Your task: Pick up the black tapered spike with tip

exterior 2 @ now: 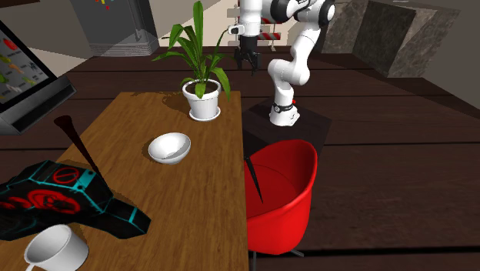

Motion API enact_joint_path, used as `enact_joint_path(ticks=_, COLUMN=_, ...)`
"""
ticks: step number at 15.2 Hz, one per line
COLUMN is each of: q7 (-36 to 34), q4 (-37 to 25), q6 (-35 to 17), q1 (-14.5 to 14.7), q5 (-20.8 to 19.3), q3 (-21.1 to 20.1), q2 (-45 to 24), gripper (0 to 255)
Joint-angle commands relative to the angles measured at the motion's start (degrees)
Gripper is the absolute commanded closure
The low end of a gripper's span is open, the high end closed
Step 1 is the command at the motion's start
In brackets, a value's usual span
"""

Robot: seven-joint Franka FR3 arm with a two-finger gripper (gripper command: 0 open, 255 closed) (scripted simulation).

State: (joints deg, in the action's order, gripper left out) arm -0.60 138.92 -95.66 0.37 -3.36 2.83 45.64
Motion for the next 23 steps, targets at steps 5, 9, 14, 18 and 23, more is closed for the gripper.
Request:
enact_joint_path(ticks=5, q7=-7.4, q4=0.2, q6=-3.8, q1=0.4, q5=4.4, q3=-3.0, q2=-6.0, gripper=0)
enact_joint_path(ticks=9, q7=-14.3, q4=-0.8, q6=-7.9, q1=1.0, q5=8.6, q3=-5.6, q2=-13.0, gripper=0)
enact_joint_path(ticks=14, q7=-22.1, q4=-3.7, q6=-13.0, q1=1.7, q5=13.4, q3=-8.2, q2=-22.7, gripper=0)
enact_joint_path(ticks=18, q7=-27.7, q4=-7.3, q6=-16.8, q1=2.2, q5=16.9, q3=-9.9, q2=-31.1, gripper=0)
enact_joint_path(ticks=23, q7=-34.1, q4=-13.2, q6=-20.9, q1=3.0, q5=20.7, q3=-11.3, q2=-41.9, gripper=0)
